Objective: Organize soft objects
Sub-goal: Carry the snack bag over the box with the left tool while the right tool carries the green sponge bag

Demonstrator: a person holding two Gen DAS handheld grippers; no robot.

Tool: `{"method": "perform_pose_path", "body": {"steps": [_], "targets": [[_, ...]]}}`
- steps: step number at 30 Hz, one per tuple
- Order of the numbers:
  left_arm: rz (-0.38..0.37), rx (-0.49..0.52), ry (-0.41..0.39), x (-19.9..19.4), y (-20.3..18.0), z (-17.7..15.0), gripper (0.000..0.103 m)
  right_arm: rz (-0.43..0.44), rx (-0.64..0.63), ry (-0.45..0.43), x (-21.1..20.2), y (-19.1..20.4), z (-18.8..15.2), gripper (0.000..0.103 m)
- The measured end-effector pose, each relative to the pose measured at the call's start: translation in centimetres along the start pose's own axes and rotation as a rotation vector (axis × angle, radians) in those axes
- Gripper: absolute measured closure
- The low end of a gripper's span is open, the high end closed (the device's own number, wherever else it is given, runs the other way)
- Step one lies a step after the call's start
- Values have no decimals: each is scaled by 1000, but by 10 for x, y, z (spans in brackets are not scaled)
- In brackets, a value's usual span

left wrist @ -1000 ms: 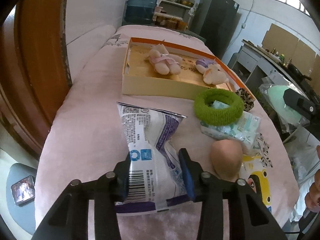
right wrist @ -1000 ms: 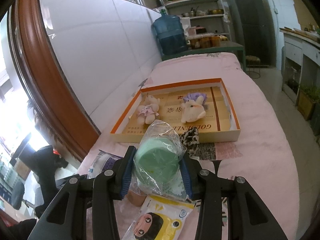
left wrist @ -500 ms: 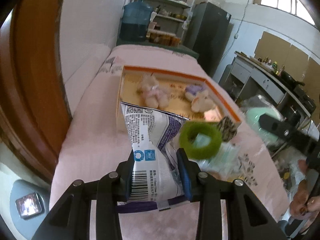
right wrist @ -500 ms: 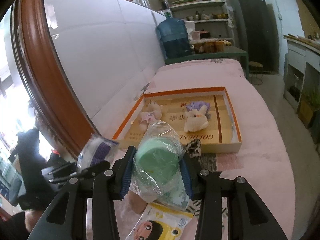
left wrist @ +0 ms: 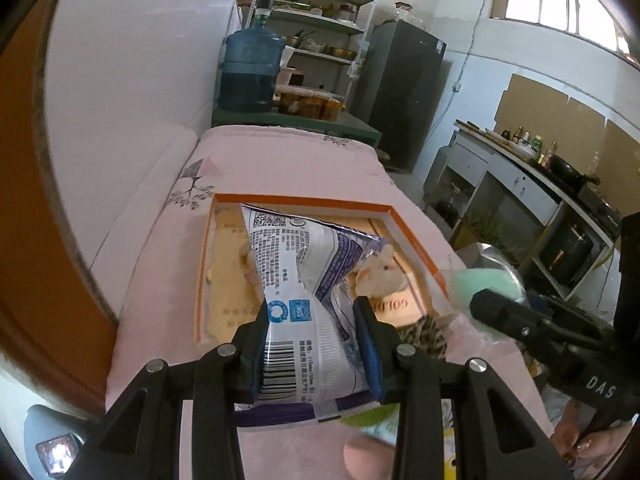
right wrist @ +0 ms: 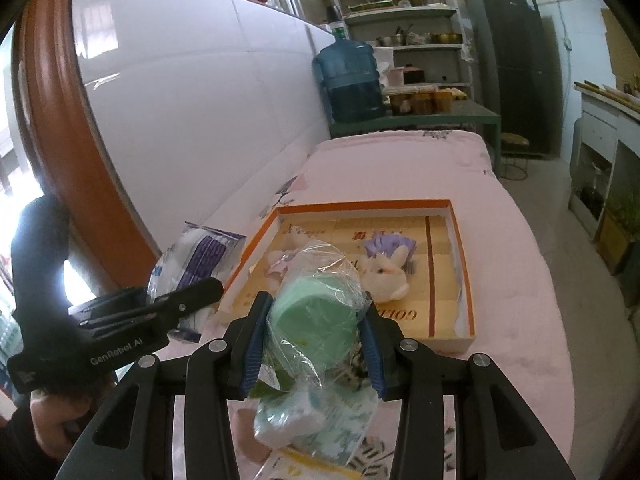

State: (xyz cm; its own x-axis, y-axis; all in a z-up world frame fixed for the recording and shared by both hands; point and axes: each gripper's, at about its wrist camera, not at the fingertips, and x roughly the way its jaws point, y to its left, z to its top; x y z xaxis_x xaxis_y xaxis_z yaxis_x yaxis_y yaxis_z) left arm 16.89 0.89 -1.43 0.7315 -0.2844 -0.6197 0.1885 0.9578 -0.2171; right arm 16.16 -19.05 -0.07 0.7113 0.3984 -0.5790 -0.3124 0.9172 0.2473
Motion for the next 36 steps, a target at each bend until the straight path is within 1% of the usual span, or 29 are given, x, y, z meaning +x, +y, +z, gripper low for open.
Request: {"method": "perform_pose_path", "body": {"steps": [3, 9, 21, 28, 36], "targets": [[-10, 0, -1, 6, -4, 9, 65, 1, -2, 6, 5, -5, 8, 59], [-7, 32, -12, 21, -13, 31, 65, -6, -2, 13, 15, -17, 23, 59], [44, 119, -39, 50, -36, 73, 65, -42, -11, 35, 39, -52, 56, 59], [57, 121, -11, 78, -38, 90, 65, -51, 12, 54, 56, -77, 69, 59], [63, 108, 37, 116, -37, 99, 65, -65, 35, 97, 95, -107, 87, 59]]}}
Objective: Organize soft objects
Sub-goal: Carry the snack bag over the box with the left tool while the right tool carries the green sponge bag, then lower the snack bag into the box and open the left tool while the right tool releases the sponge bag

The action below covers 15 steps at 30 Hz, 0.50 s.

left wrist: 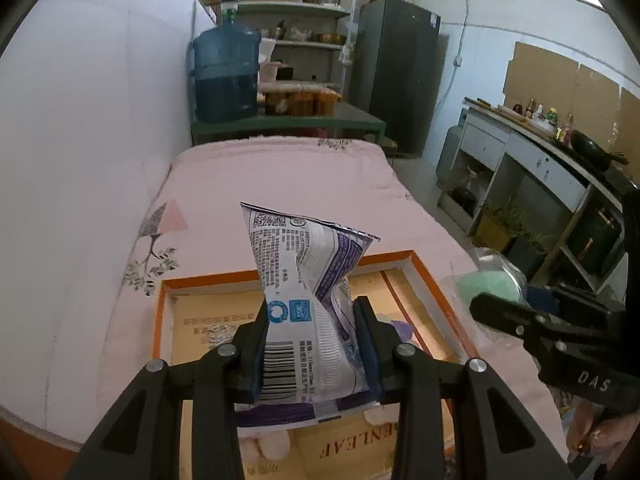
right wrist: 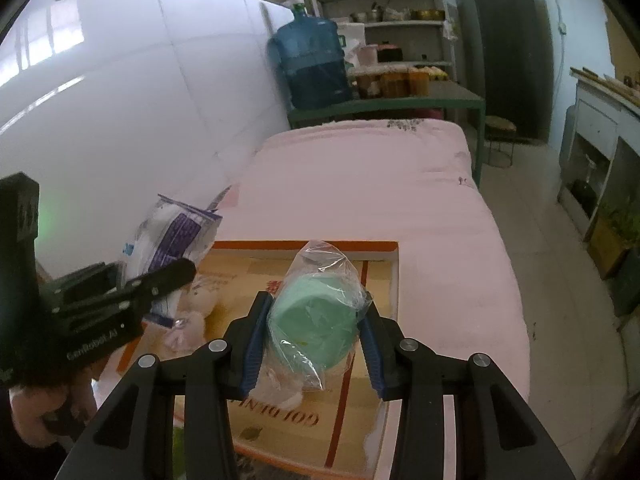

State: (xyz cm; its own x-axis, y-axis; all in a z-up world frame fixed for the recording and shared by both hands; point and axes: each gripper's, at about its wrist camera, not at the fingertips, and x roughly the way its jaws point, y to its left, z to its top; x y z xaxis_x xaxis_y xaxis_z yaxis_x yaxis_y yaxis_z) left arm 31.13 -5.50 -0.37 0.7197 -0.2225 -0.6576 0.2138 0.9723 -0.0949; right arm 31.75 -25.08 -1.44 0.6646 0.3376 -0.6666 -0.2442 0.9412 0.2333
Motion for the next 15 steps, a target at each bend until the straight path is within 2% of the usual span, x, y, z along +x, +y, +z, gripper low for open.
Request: {"method": "perform_pose_path", "body": {"steps": [15], "targets": [[15, -65, 141, 77, 10, 3, 65, -4, 7, 135, 82, -25, 23, 59]]}}
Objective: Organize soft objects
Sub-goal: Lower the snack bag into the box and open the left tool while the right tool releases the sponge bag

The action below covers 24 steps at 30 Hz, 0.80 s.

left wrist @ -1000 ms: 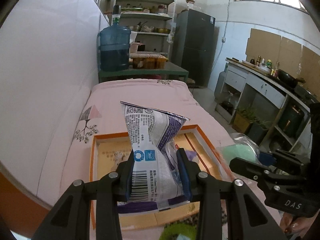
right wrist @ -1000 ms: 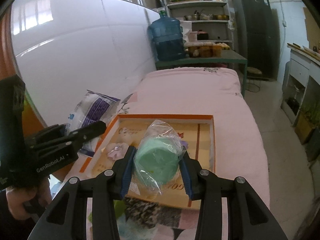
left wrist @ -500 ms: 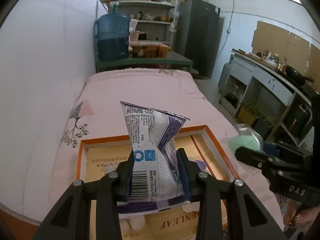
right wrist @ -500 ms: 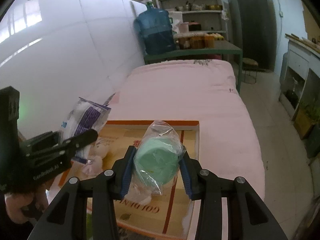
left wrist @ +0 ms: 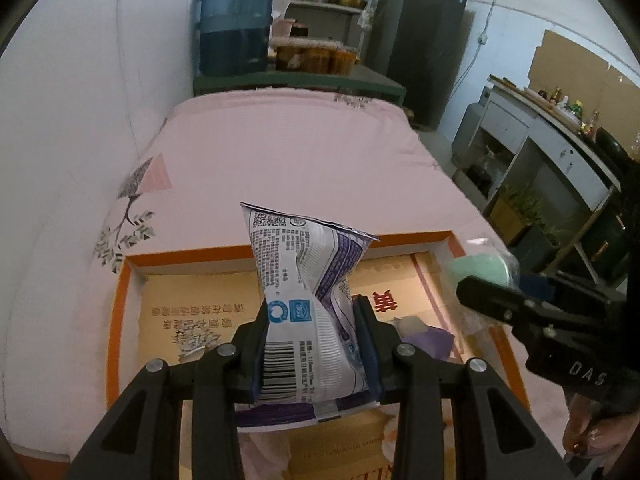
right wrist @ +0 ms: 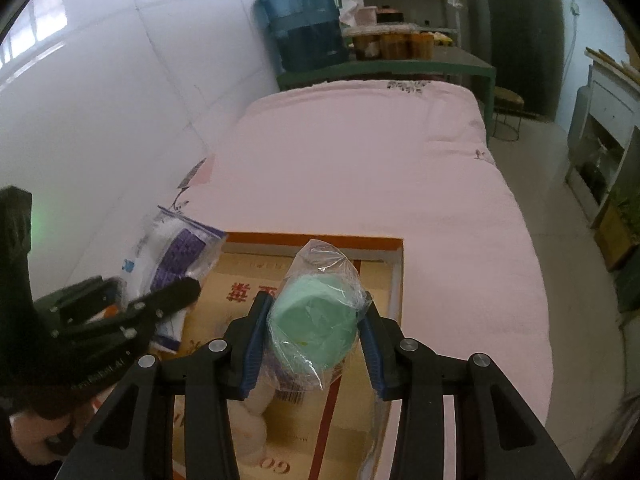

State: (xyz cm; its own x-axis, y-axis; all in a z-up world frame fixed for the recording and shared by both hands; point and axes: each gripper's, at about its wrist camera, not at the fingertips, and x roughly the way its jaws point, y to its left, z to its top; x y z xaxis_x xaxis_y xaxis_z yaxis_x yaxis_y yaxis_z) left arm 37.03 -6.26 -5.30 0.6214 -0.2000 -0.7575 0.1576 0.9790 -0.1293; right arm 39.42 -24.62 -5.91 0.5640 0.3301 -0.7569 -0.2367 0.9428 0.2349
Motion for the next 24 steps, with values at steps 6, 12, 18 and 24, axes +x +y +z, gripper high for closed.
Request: {"method": "perform_pose_path", "body": {"steps": [6, 12, 18, 24], "targets": [[5, -16, 54, 23, 3, -2, 65, 10, 31, 40, 22, -5, 6, 59], [-1, -20, 95, 39, 7, -7, 64, 15, 47, 66, 37, -8, 5, 59], [6, -7, 104, 43, 7, -9, 62, 17, 52, 91, 49, -7, 0, 59], [28, 11, 109, 45, 4, -8, 59, 14, 68, 89, 49, -9, -3, 57]]}}
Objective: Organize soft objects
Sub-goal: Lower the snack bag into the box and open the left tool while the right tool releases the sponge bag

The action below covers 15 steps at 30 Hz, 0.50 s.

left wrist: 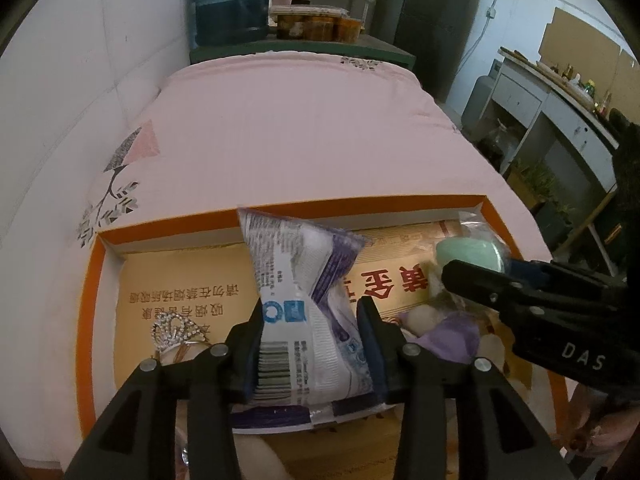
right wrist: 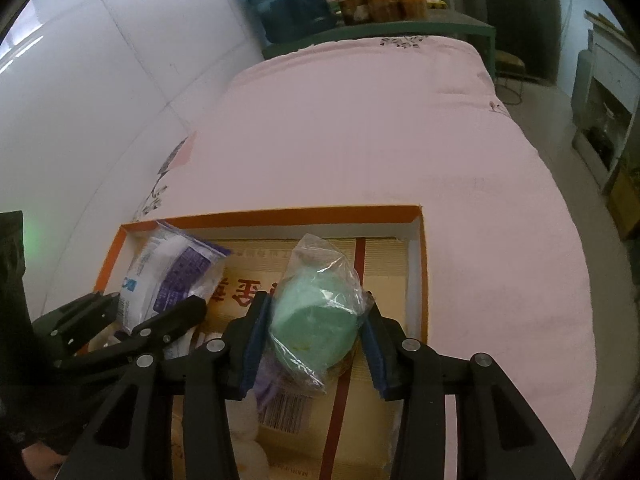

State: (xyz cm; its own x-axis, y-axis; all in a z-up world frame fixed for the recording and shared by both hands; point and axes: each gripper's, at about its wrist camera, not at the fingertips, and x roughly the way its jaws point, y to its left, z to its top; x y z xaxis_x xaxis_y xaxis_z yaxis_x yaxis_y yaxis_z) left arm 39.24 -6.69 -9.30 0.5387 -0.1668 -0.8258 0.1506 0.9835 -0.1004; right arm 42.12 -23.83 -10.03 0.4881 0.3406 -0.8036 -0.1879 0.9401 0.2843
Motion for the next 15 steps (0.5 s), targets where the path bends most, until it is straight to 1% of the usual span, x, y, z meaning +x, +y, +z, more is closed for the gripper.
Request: {"method": "perform_pose_path", "body": {"steps": [2, 3, 4, 6, 15], "targets": [[8, 6, 0, 1, -2, 0, 55, -3, 4, -6, -2, 0, -1, 56], [5, 7, -3, 0, -2, 0, 50, 0, 10, -11, -3, -1, -1, 55], [1, 7, -7, -1, -2, -1, 43, 2, 14, -16, -5, -1, -1, 50], [-4, 8, -15, -2, -2, -1, 38, 3, 21, -24, -8, -2, -1, 42], [-5, -1, -46, -16, 0, -4, 37, 0, 19, -66, -29, 1, -8, 41]]}}
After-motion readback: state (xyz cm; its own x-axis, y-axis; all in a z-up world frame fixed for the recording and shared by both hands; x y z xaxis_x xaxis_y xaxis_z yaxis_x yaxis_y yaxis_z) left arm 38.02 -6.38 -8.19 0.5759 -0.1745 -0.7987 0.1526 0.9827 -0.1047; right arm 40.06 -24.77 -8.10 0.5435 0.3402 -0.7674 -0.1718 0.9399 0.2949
